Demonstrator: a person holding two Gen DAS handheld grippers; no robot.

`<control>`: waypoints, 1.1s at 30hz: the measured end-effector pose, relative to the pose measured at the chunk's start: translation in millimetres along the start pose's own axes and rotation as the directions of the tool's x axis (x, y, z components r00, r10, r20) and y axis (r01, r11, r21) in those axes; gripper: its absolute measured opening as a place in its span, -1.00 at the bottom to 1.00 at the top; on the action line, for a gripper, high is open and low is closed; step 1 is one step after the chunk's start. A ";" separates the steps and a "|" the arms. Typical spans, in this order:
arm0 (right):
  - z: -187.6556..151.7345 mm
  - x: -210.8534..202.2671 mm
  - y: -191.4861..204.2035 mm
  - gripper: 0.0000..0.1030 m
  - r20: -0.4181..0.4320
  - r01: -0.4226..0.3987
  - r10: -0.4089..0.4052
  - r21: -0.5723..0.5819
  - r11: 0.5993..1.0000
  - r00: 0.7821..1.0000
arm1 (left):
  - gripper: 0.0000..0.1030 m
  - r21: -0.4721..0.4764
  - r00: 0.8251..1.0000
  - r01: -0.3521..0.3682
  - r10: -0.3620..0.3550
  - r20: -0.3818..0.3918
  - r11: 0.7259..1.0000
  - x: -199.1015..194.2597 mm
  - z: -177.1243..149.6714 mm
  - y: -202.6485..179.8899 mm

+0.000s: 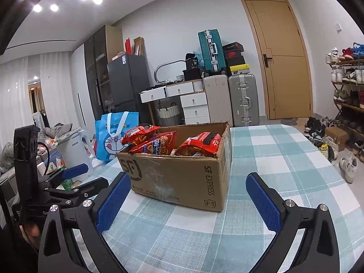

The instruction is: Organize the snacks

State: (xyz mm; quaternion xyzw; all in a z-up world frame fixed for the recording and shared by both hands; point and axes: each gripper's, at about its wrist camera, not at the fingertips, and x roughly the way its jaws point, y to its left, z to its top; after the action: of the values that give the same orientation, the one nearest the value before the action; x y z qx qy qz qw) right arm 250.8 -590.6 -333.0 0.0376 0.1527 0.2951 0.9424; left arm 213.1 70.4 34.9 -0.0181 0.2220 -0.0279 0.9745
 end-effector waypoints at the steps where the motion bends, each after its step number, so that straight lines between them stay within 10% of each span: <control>1: 0.2 -0.2 -0.4 0.99 0.000 0.000 0.000 0.003 1.000 1.000 | 0.99 0.001 1.000 0.000 0.000 0.000 1.000 0.0 0.0 0.0; 33: 0.0 -0.8 -2.2 0.99 0.002 0.010 -0.010 0.013 1.000 1.000 | 0.99 -0.004 1.000 0.002 -0.002 -0.003 1.000 1.1 -1.7 0.8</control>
State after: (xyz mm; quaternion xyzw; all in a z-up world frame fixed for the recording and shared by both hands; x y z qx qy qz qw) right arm 251.4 -592.8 -333.1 0.0431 0.1539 0.2895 0.9437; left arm 213.4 71.1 32.8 -0.0201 0.2236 -0.0284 0.9741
